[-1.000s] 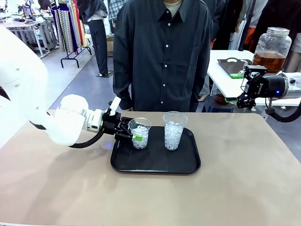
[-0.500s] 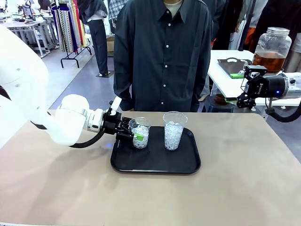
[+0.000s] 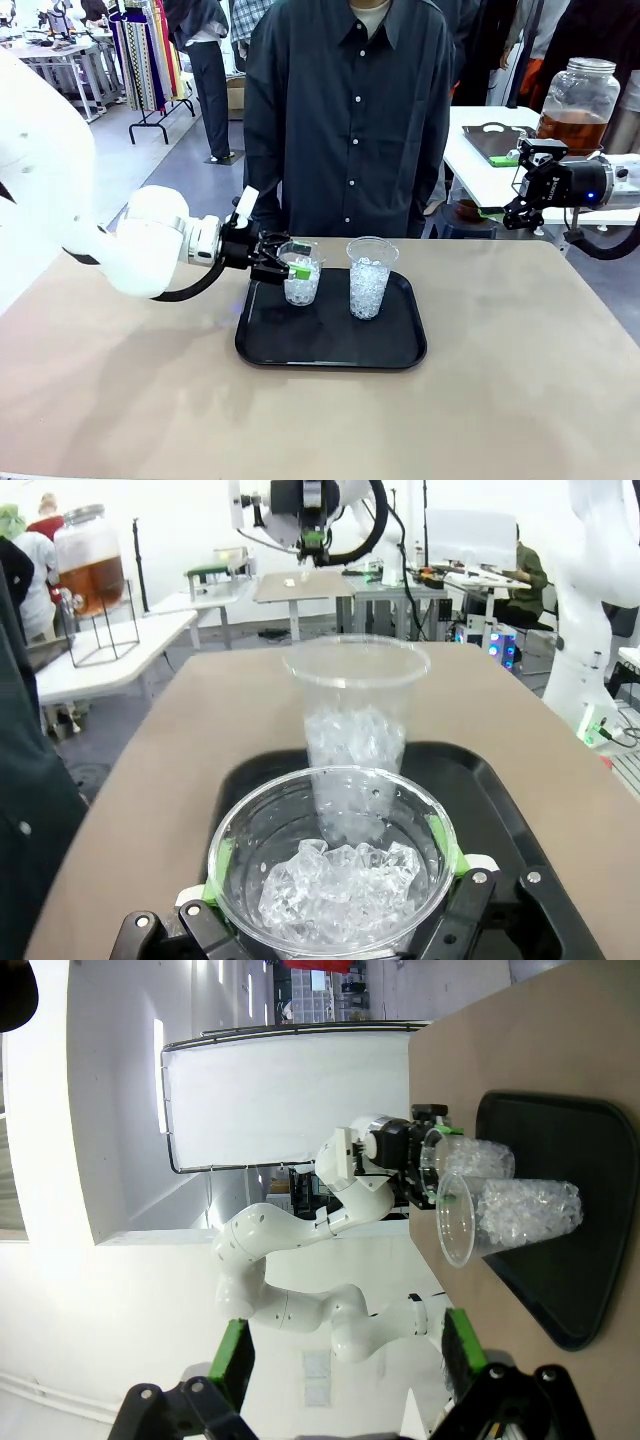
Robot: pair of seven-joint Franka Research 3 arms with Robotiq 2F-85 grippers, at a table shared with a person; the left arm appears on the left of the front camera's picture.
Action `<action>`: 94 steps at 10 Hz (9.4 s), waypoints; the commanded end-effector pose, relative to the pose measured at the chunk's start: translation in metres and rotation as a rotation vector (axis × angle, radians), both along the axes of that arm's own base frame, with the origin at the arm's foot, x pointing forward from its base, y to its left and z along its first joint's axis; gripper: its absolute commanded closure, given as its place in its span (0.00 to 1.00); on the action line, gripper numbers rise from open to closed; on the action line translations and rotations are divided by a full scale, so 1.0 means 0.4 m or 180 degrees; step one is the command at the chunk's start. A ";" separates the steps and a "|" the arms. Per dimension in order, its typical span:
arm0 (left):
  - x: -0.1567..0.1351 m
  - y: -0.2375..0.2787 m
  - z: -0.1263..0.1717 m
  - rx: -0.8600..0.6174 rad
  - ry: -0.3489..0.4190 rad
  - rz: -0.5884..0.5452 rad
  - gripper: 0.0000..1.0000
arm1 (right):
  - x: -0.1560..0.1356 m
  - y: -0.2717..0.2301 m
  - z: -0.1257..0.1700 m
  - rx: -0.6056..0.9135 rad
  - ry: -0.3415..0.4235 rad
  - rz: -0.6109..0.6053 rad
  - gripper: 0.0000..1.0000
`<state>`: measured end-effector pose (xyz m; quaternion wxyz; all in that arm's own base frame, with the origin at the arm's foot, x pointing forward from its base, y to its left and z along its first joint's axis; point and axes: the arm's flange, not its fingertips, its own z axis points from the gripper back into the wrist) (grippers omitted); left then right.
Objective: Pour the drink into the iced cup.
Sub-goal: Pick up the iced cup indicated by the human and present it to them, then open the gripper to release the iced cup you were holding, then pick up the iced cup indicated by the human and present it to them.
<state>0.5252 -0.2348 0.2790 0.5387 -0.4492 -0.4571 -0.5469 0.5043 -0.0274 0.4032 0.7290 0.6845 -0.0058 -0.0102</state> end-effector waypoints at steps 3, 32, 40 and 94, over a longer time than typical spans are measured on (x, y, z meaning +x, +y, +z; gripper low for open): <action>0.001 -0.007 0.133 -0.0244 -0.0196 0.0197 0.09 | 0.000 0.000 0.002 -0.0001 -0.0010 -0.0002 0.00; 0.115 0.004 0.438 -0.0178 -0.0166 0.0485 0.09 | 0.000 0.000 0.002 -0.0001 -0.0010 -0.0002 0.00; 0.115 0.004 0.438 -0.0178 -0.0166 0.0485 0.09 | 0.000 0.000 0.002 -0.0001 -0.0010 -0.0002 0.00; 0.026 0.452 0.059 -0.0308 0.0102 0.0465 0.00 | 0.000 0.000 0.002 -0.0001 -0.0010 -0.0002 0.00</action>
